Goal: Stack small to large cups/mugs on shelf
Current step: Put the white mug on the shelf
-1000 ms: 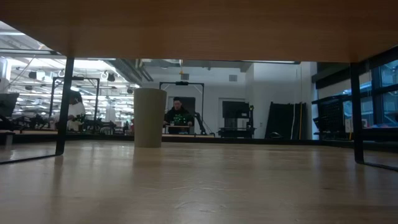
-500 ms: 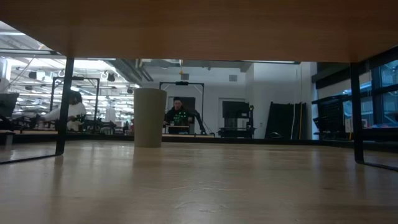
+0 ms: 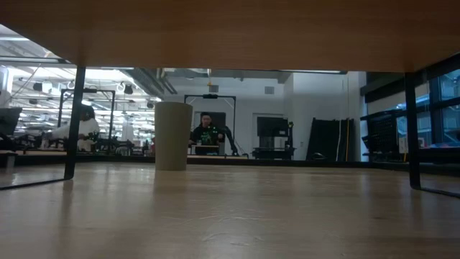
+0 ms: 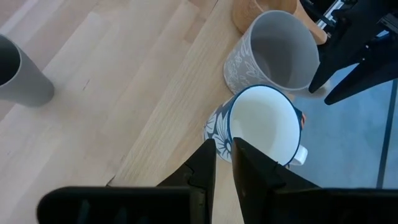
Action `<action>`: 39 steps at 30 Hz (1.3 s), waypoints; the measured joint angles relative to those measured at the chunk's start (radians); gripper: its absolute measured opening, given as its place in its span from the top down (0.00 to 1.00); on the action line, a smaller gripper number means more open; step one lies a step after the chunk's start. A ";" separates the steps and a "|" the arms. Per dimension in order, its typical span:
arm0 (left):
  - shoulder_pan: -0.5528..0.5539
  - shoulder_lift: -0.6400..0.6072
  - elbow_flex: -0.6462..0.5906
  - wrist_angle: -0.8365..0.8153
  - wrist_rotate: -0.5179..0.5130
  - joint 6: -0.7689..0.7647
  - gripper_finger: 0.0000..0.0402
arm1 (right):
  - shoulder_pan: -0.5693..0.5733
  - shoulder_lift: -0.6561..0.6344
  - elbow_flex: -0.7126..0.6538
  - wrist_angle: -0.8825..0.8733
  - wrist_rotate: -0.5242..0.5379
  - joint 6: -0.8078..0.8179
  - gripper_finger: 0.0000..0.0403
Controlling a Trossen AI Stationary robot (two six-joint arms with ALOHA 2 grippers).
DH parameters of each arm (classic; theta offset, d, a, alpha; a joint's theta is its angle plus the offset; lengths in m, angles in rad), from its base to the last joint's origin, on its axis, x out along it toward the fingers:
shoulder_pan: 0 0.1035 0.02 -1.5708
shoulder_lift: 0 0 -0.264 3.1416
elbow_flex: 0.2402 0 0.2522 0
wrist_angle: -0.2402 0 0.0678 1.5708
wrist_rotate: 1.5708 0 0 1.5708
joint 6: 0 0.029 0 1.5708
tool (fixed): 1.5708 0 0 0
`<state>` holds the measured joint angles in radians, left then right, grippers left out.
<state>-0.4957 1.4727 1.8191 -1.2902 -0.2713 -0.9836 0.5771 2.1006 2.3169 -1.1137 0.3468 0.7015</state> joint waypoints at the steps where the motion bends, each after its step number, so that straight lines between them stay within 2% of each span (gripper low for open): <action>1: 0.000 0.000 0.000 0.000 0.000 0.000 0.88 | -0.001 0.000 0.000 0.000 0.000 0.001 0.77; 39: 0.000 0.001 0.000 0.000 -0.001 0.000 0.88 | -0.056 0.000 0.000 0.001 0.000 -0.026 0.77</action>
<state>-0.4957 1.4734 1.8191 -1.2900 -0.2718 -0.9836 0.5206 2.1006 2.3169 -1.1126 0.3466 0.6754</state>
